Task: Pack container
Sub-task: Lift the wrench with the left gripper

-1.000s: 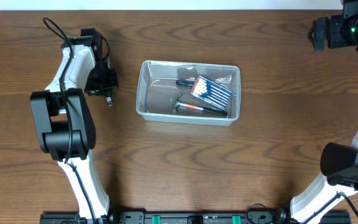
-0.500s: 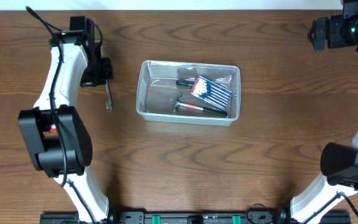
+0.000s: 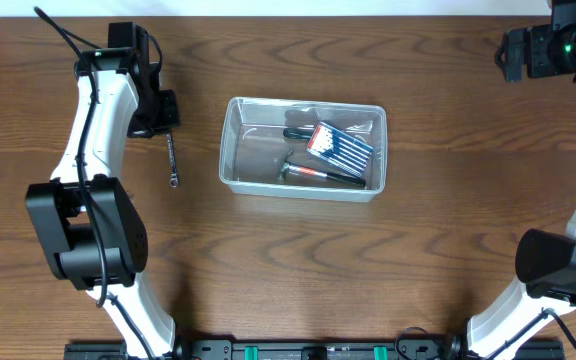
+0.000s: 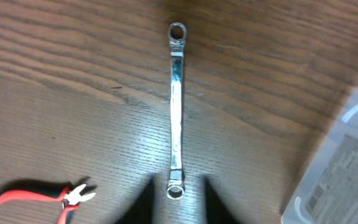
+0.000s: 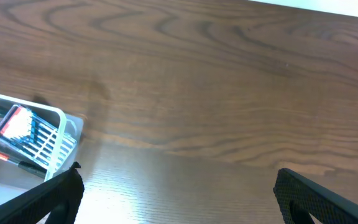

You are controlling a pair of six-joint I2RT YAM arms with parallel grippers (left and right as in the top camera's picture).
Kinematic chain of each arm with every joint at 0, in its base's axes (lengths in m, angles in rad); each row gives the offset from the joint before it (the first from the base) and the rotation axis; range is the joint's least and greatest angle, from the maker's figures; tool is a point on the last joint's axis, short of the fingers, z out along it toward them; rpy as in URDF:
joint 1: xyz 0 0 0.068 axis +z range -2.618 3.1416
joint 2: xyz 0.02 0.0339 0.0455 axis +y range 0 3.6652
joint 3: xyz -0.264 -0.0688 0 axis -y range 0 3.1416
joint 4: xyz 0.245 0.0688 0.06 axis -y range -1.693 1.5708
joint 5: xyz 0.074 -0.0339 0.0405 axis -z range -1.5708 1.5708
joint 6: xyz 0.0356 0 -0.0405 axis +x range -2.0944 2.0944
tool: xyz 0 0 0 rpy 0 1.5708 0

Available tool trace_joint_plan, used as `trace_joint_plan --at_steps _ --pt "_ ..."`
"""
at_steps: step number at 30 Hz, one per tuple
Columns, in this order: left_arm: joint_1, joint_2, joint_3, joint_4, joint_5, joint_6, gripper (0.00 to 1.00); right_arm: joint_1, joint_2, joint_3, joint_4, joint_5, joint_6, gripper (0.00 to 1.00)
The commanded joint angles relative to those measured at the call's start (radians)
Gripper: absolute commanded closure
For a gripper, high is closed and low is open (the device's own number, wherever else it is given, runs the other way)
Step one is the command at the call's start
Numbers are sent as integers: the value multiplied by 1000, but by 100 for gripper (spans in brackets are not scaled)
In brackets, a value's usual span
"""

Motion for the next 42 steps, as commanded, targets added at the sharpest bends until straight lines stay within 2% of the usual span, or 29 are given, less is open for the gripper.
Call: trace_joint_plan --at_steps 1,5,11,20,24,27,42 --pt "7 46 -7 -3 -45 -1 44 0 -22 14 -3 -11 -8 1" --pt "15 98 -8 -6 -45 -2 27 0 -22 14 -3 -12 -9 1" --pt "15 185 -8 -16 -41 -2 22 0 -22 14 -3 -11 -16 1" --pt "15 247 -8 -16 -37 -1 22 0 -22 14 -4 -11 -16 1" --pt "15 251 -8 -10 -37 -2 36 0 -22 14 -4 -11 -20 1" --pt "15 252 -19 3 -14 -1 41 0 -22 14 -6 -7 -23 1" --pt "15 252 -142 91 15 -1 40 0 -22 14 -7 -7 -23 1"
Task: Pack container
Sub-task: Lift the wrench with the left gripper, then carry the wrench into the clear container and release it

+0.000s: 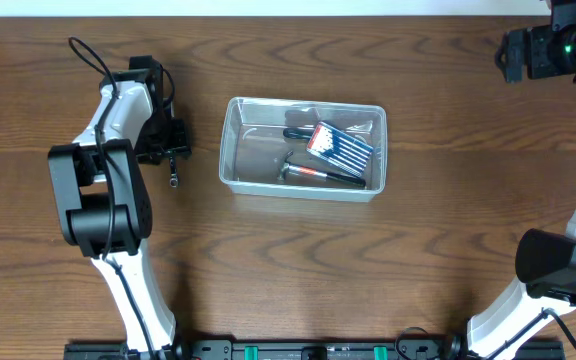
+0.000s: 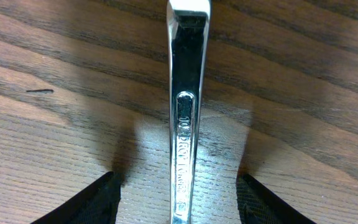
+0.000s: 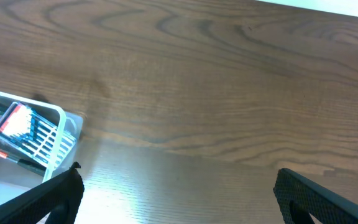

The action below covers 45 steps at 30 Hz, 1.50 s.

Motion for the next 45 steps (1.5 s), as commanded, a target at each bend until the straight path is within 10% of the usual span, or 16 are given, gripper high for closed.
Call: trace_joint_plan --at_steps 1,22,45 --pt "0 49 -58 1 -4 2 40 0 -22 14 -3 -8 -12 1" --pt "0 49 -58 0 -4 2 94 0 -22 14 -3 -8 -16 1" --pt "-20 -305 77 -138 -5 72 94 0 -22 14 -3 -8 -16 1"
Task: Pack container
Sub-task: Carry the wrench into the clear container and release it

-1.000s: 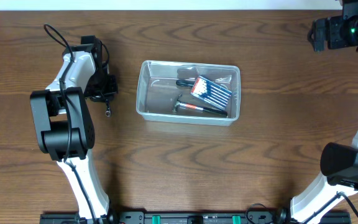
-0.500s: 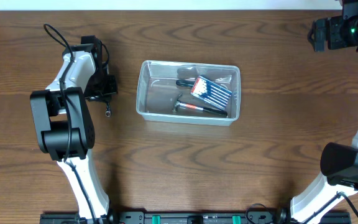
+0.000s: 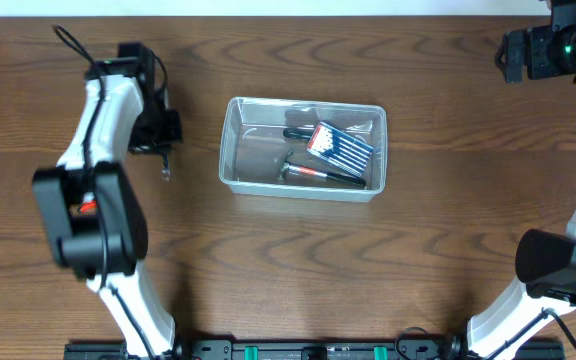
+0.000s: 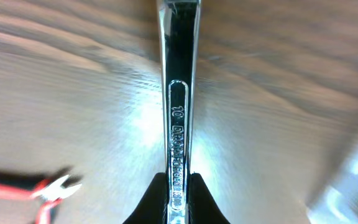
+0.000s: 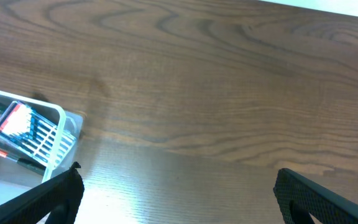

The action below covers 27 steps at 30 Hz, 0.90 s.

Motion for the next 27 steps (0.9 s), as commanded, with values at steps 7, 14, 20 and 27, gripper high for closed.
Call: trace_joint_plan --at_steps 7,14,20,27 --pt "-101 -279 41 -11 -7 125 94 0 -22 14 -2 -8 -12 1" --pt "-349 -342 41 -10 -7 558 94 2 -22 14 -4 -9 -13 1" --pt "-535 -303 40 -2 37 904 94 2 -22 14 -5 -9 -13 1" --pt "-603 -151 39 28 72 954 94 2 -22 14 -7 -8 -13 1"
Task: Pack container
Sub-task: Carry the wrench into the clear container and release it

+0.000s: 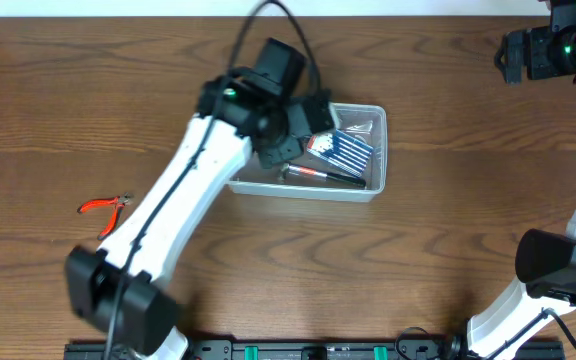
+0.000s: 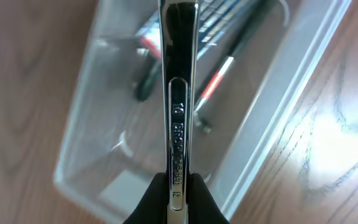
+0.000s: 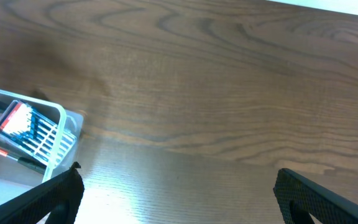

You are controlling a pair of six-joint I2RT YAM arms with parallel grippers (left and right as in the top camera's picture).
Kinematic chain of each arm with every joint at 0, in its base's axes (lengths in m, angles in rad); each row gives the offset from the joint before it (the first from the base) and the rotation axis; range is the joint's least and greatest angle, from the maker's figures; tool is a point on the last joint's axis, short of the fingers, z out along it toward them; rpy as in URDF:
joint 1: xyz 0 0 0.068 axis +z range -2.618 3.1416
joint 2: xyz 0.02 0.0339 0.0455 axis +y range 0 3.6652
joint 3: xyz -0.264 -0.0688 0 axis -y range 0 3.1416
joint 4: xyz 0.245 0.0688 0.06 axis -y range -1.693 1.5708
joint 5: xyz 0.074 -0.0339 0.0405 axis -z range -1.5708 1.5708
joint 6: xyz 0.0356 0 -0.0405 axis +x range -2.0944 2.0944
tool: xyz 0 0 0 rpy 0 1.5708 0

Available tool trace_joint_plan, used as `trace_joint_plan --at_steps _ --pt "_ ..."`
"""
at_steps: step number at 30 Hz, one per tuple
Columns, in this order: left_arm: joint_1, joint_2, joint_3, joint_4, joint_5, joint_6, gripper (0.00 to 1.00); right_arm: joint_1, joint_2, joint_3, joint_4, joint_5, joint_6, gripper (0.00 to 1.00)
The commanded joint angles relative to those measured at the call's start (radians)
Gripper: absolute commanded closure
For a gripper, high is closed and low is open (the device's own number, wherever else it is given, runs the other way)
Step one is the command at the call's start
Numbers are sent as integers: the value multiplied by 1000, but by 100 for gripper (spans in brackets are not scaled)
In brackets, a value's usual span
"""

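My left gripper is shut on a silver wrench, held in the air over the clear plastic container. The left wrist view looks down the wrench into the box, where a screwdriver set in a blue and red case and a black and red pen lie. From overhead the left arm covers the container's left half and hides the wrench. My right gripper stands open at the far right rear of the table, well away from the box, with nothing between its fingers.
Red-handled pliers lie on the wooden table at the left, some way from the container. The right arm's base stands at the front right.
My left gripper, still shut on the wrench, has moved from the table left of the container to above the container. The pliers now show on the table. The right arm is unchanged.
The wrench lay on the table left of the container with my left gripper open above its end. Then the gripper was low over it, fingers either side. Then it was shut on the wrench, and now holds it over the container.
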Motion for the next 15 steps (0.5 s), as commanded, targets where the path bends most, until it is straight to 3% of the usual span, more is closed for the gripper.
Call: trace_joint_plan --at_steps 1,10,11,12,13,15 --pt "1 111 9 0 18 76 96 2 -22 14 -3 -8 -13 1" --pt "2 309 9 1 17 75 93 2 -22 14 -4 -8 -13 1" --pt "2 320 9 1 17 75 83 2 -22 14 -4 -8 -13 1" --pt "2 327 9 1 17 75 63 2 -22 14 -4 -8 -13 1" --pt "2 333 9 1 17 75 52 2 -22 14 -4 -8 -13 1" --pt "2 341 9 5 18 72 49 2 -22 14 -4 -8 -13 1"
